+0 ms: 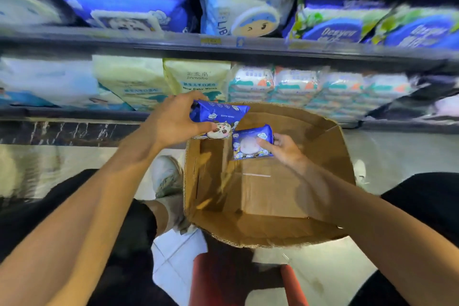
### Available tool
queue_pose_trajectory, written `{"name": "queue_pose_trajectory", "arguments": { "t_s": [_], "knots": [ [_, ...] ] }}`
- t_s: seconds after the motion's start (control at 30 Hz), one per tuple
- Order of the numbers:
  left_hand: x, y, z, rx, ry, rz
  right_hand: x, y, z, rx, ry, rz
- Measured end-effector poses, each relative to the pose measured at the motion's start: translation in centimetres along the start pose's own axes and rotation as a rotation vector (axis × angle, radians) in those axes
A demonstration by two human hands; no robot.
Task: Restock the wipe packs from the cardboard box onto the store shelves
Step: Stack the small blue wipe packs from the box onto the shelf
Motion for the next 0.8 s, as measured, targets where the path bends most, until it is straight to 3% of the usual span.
{"name": "queue_pose_trajectory", "arguments": {
  "t_s": [0.23,0.47,0.8],
  "knots": [
    [-0.1,2.5,2.4,-0.105,0.315,0.088,4.5,9.5,-9.7,0.212,0.077,0.041],
    [4.5,5.3,8.2,-0.267,0.593,0.231,9.5,18.6,-18.5,0.379,0.106,0.187],
    [15.5,9.1,25.0,-0.638,0.446,0.389,14.5,31.1,-33.3,0.737,0.149,0.351]
  ]
}}
Point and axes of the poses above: each hand's wrist, its own y-axis away from the middle knuckle, its own x-axis out of the back of the hand, z = x × y, the point moved 10 cm from there along -y, towards the middle knuckle, and after that the axes turned 15 degrees about -z, right-handed, at the moved point
